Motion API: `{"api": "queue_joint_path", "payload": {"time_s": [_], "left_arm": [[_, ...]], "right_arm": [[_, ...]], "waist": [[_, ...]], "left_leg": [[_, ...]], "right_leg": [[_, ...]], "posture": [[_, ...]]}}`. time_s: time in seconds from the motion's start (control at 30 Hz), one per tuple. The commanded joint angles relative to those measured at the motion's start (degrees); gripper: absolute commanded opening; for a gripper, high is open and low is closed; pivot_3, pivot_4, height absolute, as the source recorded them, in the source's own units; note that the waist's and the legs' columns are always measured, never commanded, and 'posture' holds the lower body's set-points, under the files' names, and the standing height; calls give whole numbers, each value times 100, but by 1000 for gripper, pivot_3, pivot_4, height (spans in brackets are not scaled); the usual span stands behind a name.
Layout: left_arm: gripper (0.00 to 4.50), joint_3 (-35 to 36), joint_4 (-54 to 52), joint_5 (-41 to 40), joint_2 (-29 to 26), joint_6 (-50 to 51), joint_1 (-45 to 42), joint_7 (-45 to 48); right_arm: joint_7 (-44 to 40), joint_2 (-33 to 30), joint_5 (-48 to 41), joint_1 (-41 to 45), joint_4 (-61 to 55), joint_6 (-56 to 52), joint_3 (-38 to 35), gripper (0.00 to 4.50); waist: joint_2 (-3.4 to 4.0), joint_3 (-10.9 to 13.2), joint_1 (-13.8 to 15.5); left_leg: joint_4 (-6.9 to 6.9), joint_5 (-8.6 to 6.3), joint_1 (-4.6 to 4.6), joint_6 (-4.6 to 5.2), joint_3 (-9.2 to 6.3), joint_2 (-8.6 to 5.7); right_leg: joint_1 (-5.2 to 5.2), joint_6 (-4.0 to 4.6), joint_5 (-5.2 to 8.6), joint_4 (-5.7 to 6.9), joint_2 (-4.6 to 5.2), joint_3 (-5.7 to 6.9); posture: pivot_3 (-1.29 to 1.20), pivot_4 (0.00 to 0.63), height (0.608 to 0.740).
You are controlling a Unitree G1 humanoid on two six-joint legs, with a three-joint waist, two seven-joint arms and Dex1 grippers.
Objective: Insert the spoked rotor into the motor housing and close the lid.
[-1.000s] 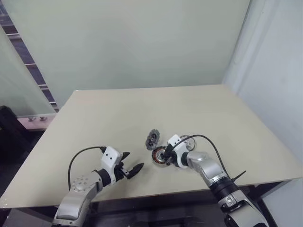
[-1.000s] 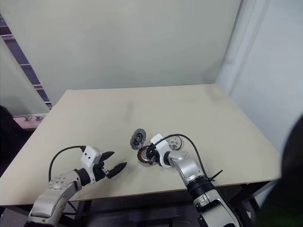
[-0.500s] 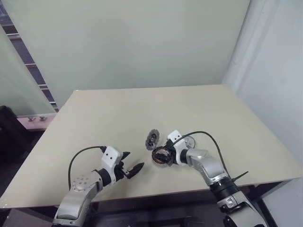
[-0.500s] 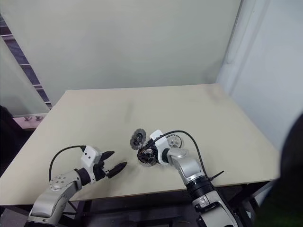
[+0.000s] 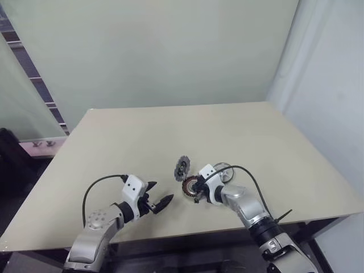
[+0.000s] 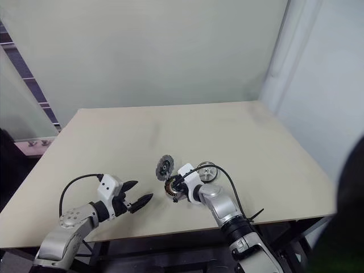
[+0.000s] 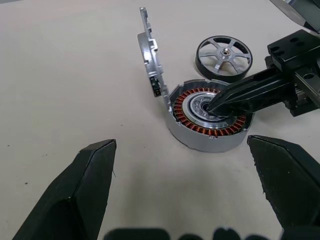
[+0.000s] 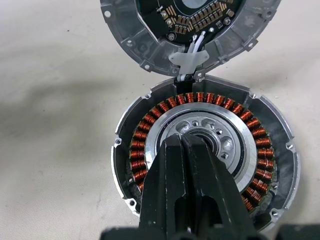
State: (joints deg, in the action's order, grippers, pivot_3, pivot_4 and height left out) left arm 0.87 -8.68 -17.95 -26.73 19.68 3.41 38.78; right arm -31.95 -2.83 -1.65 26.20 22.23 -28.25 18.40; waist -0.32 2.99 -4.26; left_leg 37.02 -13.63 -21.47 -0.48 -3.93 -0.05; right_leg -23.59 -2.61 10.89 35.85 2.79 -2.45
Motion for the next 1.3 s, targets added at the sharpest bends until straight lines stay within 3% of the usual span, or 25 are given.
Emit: {"api": "queue_joint_path", "payload": {"time_s": [0.03,0.13,0.43,0.77,1.3], "left_arm": [[4500,48,-241,-31,1,-54,-85,-22],[4500,38,-214,-27,18,-68,-90,-17],[4500,4,-130,-8,81,-102,-145,-4],[4500,-14,-23,13,134,-124,-240,11],[4500,106,-109,-117,93,-9,-232,70]], "right_arm": [[-51,-71,-239,121,-708,-340,-291,413],[-78,-145,-453,159,-1203,-573,-529,1234],[580,-407,-774,272,-1558,-1102,-1567,4371],[1654,-399,-1312,572,-694,-1544,-3052,4447],[1459,-158,-2162,1237,1715,-1276,-3883,4447]], "waist": [[0,0,2],[0,0,2],[0,0,11],[0,0,14],[6,0,-9]], "left_leg": [[1,0,-2,0,-2,-1],[1,0,-4,0,-2,-1],[1,0,-4,0,-1,-2],[-2,0,-4,1,1,-3],[-3,2,-1,5,2,-2]], "right_leg": [[0,0,0,0,0,0],[-2,0,0,0,0,-1],[-1,0,0,-3,1,-1],[-1,0,0,-3,0,-3],[3,0,0,-2,-2,-5]], "posture": [[0,0,740],[0,0,740],[0,0,740],[0,0,740],[0,0,740]]}}
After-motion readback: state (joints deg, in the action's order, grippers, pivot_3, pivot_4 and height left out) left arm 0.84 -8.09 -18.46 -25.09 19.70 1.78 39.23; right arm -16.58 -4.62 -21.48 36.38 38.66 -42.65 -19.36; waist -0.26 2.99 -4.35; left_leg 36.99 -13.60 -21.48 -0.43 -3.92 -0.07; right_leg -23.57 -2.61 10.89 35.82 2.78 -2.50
